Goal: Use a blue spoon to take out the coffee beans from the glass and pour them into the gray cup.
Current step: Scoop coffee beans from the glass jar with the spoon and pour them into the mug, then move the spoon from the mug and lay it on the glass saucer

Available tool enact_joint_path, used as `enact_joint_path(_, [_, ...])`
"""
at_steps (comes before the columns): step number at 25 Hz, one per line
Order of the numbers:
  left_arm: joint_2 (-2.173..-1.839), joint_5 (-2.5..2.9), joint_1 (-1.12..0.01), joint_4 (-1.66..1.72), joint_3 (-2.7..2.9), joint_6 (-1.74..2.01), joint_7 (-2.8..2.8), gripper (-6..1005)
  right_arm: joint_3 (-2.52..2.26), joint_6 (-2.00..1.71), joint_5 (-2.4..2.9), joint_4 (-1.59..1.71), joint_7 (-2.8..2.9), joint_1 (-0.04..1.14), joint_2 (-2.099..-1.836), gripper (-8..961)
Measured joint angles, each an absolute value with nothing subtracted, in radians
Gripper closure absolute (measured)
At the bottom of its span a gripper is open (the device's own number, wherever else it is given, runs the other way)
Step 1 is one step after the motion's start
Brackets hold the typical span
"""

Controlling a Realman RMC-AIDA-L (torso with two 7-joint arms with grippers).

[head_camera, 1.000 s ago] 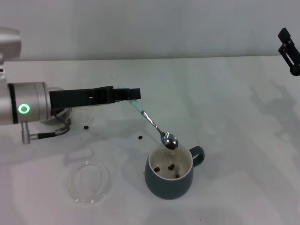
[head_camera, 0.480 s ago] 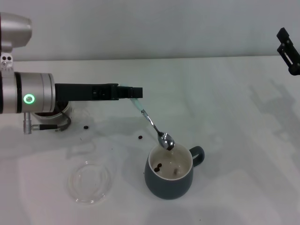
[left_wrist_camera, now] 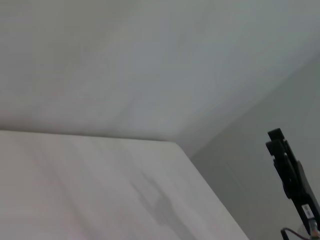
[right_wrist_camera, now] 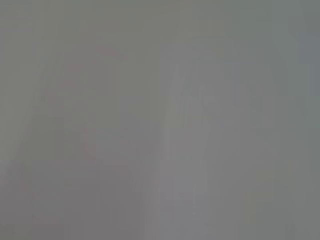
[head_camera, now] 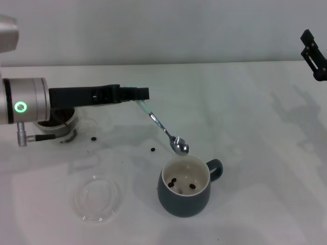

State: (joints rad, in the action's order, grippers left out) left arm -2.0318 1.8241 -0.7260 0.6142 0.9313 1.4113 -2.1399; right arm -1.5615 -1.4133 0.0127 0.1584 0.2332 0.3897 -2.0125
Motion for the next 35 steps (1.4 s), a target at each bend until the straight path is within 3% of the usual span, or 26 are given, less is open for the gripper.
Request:
enact_joint_path(6, [-2.029,1.798,-0.706,0.615,0.935,1.436,-2.14,867,-1.561,-1.411,0.01,0.16,0.233,0.392,-2.012,259])
enact_joint_path(11, [-2.011,1.725,-0.612,0.621,0.898,1.44,-2.134,866,-1.561,-1.411,0.012,0.155,0.232,0.392,-2.012,258])
enact_joint_path(23, [-2.013,1.689,-0.407,0.617,0.815,1.438,-2.092,867,-1.556,-1.399,0.011,0.167,0.228,0.393,-2.012,258])
enact_joint_path(35, [-2.007,1.703,-0.36,0.493,0.814,1.415,-2.052,867,-1.535,-1.373,0.004,0.172,0.228,0.401,-2.009,258])
